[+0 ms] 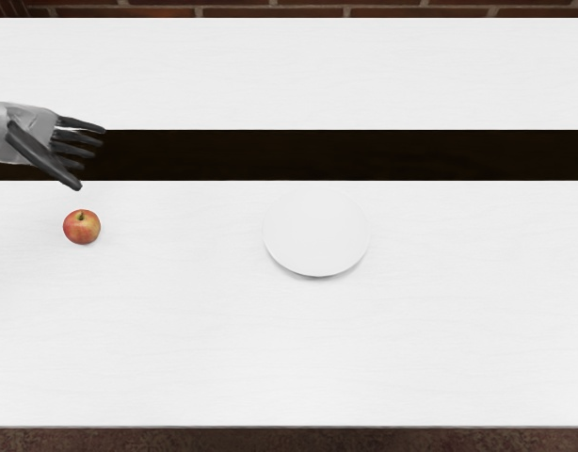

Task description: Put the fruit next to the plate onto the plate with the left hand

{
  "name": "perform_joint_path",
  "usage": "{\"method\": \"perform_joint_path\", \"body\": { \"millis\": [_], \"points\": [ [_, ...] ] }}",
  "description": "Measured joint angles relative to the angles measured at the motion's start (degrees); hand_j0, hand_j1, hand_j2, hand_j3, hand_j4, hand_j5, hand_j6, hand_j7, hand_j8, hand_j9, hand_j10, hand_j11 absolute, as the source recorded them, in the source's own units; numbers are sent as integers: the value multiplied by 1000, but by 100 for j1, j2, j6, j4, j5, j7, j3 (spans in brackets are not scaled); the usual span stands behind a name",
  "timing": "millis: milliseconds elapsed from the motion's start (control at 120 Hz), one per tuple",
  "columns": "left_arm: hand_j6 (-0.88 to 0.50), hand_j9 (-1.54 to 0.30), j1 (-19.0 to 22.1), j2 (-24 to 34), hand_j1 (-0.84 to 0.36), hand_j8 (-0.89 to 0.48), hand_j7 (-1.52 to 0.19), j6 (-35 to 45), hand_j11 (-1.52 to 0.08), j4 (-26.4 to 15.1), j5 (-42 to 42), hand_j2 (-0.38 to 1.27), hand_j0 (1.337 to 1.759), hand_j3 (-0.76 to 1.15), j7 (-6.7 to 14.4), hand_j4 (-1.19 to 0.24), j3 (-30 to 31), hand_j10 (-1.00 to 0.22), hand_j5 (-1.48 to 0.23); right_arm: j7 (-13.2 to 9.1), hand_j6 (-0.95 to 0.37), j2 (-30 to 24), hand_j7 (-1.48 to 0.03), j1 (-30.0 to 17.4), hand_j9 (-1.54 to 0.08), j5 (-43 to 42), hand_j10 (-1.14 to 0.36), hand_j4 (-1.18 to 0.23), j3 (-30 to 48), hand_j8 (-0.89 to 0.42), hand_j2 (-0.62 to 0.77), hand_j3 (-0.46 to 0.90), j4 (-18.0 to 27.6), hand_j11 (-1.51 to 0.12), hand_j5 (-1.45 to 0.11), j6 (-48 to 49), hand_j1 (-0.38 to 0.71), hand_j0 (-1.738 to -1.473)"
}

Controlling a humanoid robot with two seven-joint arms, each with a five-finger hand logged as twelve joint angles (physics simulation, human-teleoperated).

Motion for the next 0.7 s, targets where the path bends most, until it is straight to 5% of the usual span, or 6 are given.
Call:
{"method": "perform_joint_path", "body": {
  "millis": [125, 258, 467, 700],
  "points": [
    [-83, -108, 116, 671, 250, -83, -108, 469, -108, -1328, 1144, 16, 1658, 0, 0, -83, 11, -83, -108, 0, 0, 0, 0, 0, 0, -1, 0, 0, -1, 0, 0, 0, 0, 0, 0, 0, -349, -1658],
    [-84, -108, 449, 334, 250, -84, -108, 1827, -108, -2297, 2467, 17, 1658, 0, 0, -84, 23, -84, -108, 0, 0, 0, 0, 1, 0, -1, 0, 0, 0, 0, 0, 0, 0, 0, 0, 0, -349, -1658],
    [-89, -108, 1196, -118, 252, -89, -108, 3147, -108, -2783, 4927, 18, 1658, 0, 0, -88, 33, -87, -108, 0, 0, 0, 0, 1, 0, 0, 0, 0, 1, 0, 0, 0, 0, 0, 0, 0, -349, -1658],
    [-104, -127, 1283, -258, 234, -104, -127, 3352, -127, -2931, 5614, 22, 1658, 0, 0, -103, 310, -102, -127, 0, 0, 0, 0, 1, 0, 0, 0, 0, 0, 0, 0, 0, 0, 0, 0, 0, -349, -1658]
  ]
}}
